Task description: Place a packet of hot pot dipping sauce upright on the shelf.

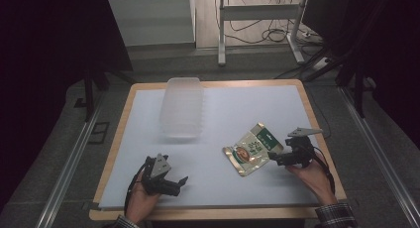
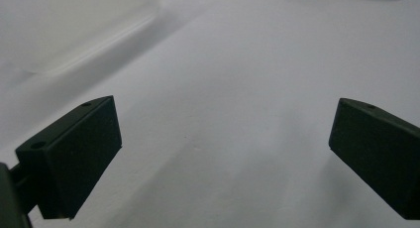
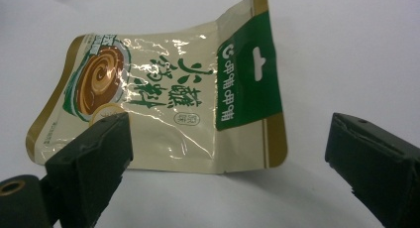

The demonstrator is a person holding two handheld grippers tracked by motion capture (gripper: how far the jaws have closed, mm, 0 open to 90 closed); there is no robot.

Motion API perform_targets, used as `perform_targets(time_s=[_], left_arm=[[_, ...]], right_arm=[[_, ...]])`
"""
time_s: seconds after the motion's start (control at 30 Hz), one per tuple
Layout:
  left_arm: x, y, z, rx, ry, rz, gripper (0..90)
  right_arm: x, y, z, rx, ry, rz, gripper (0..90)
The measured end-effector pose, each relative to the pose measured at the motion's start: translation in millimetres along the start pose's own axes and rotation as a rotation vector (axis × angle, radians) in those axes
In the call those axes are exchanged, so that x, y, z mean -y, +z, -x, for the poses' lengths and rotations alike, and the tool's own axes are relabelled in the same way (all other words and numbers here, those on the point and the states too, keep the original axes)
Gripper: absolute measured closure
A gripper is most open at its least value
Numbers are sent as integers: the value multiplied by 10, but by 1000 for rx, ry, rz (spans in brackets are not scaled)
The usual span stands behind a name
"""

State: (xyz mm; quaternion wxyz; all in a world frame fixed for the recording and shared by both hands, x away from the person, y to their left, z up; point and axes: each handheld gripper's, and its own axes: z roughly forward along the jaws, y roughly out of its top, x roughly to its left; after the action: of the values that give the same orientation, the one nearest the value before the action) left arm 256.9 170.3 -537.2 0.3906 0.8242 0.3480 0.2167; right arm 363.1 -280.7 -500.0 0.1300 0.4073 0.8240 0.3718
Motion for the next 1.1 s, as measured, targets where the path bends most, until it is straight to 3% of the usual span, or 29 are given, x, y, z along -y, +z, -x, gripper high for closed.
perform_targets(time_s=[0.2,0.33,0.47,0.7,0.87,1.1], left_arm=[[1,3,1,-2,1,-1,0],[2,7,4,-3,-2,0,0],[3,12,8,-4,-1,-2,0],[3,10,12,-6,-1,-5,0],[4,14,12,-7,4,-7,0],[4,14,15,-9,5,-8,0]], right_arm=[[-32,117,-7,25,-38,-56,133],[-74,147,-28,36,-65,-67,268],[-129,172,-53,10,-73,-80,404],[-206,205,-82,-11,-80,-80,499],[-278,294,-70,-27,-97,-114,633],[-353,403,-3,-40,-54,-134,684]])
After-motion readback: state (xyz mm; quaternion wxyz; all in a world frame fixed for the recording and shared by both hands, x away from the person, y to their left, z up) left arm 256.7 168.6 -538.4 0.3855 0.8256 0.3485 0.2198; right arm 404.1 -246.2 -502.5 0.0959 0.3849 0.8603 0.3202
